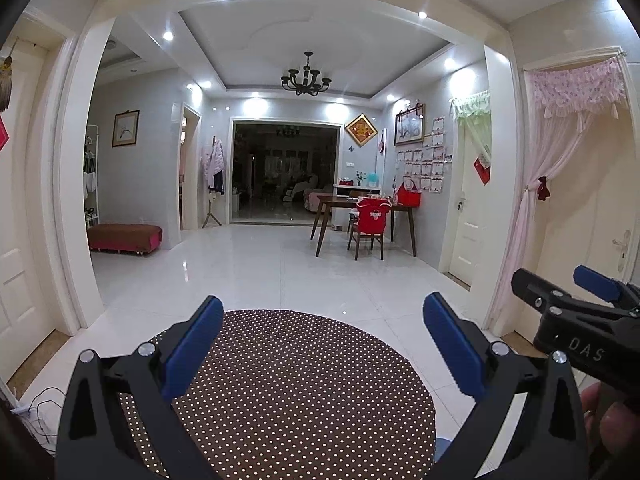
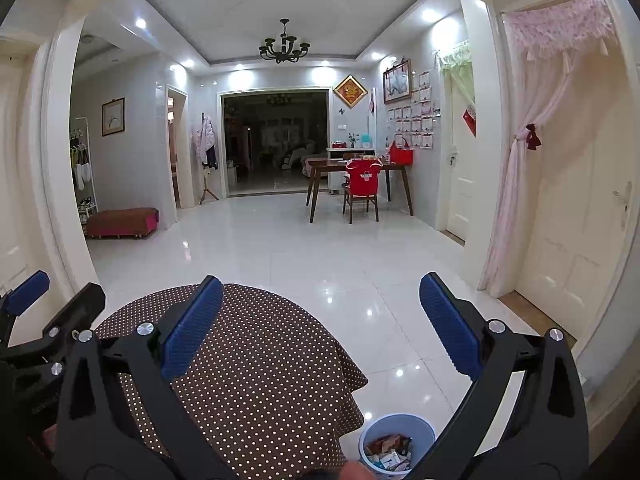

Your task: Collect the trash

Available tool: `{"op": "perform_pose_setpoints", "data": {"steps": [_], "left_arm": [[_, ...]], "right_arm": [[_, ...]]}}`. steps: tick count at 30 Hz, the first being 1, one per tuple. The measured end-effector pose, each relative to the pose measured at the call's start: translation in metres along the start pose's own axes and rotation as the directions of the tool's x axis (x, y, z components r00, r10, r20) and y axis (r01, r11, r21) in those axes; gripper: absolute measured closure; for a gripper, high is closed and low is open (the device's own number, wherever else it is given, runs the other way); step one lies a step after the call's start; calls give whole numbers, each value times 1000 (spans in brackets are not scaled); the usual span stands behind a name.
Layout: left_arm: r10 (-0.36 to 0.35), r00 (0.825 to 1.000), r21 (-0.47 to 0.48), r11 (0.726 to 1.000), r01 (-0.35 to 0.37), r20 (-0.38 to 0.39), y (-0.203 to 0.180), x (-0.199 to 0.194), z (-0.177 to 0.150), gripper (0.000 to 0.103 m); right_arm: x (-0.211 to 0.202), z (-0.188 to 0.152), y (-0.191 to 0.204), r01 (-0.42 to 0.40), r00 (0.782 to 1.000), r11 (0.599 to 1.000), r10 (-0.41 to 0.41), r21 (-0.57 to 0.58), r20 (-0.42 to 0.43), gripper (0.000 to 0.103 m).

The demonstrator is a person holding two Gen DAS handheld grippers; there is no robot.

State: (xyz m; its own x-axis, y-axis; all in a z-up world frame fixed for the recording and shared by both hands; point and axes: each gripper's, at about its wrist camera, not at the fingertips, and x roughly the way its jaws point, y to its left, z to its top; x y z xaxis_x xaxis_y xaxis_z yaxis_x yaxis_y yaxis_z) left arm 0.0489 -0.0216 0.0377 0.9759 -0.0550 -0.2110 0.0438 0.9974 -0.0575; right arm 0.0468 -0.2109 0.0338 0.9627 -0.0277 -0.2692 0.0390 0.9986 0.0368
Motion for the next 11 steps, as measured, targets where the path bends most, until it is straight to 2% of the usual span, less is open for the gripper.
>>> {"op": "perform_pose_setpoints", "data": {"steps": [11], "left_arm": [[18,1000,-1,1000,-18,-12,-1,-2,-6,5]], "right_arm": [[1,-3,1,-5,1000,1000,5,7,-5,6]]}}
